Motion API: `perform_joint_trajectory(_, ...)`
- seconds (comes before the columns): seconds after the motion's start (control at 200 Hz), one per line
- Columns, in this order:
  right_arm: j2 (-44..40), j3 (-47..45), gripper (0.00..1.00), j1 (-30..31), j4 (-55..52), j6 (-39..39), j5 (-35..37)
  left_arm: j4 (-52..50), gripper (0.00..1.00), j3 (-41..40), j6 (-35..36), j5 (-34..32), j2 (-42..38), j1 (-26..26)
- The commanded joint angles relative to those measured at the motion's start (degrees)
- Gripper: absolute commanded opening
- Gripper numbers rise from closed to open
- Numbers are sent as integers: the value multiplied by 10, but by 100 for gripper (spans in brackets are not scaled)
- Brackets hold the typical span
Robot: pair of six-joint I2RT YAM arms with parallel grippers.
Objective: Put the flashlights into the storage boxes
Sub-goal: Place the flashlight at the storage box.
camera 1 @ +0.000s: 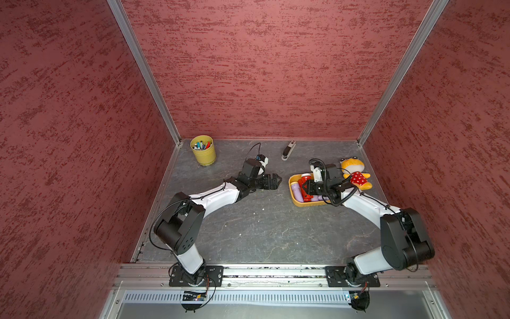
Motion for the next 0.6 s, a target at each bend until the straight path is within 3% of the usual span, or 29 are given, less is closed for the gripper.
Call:
perform_joint_trajectory(0.0, 13, 22, 34, 0, 29, 22, -16, -2, 98, 4, 0, -5, -4, 0)
perform_joint_trajectory(0.135, 23, 27, 38, 0, 27, 19, -19, -4, 98, 3, 1, -7, -3, 1)
perform_joint_trajectory(0.23, 23, 28, 49, 0, 23, 16, -13, -6, 99, 2, 1, -8, -4, 2)
perform_joint_trajectory(0.596, 20, 35, 47, -1, -5, 6, 11, -5, 99, 0, 1, -9, -5, 4)
